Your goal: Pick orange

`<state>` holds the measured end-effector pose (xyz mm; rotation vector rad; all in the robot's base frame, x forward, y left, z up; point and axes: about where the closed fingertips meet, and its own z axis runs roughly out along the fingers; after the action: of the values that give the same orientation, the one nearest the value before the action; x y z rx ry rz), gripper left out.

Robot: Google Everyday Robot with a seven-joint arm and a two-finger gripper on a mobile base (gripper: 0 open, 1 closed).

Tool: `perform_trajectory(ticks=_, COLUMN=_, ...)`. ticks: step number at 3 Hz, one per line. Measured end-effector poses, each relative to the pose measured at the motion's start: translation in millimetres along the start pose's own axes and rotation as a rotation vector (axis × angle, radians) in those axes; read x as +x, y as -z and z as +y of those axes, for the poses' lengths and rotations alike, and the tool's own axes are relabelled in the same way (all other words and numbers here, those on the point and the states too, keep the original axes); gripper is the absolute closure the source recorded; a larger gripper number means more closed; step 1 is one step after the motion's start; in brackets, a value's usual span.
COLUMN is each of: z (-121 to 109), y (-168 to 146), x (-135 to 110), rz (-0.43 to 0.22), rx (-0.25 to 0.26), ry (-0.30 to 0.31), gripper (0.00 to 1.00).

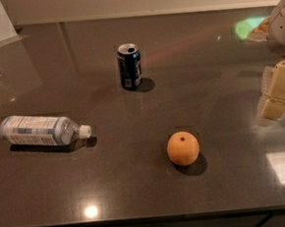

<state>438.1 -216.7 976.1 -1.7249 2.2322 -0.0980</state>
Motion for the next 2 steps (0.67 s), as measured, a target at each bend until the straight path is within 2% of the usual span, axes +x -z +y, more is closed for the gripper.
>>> perform_trajectory(ticks=1, z=0, y=0, x=-1, rz=-0.006, rx=0.003, ry=0.002, gripper=0.0)
perform_trajectory(ticks=2, z=13, y=-14, x=-13, rz=-0.075, rx=-0.04, ry=0.038, gripper=0.0)
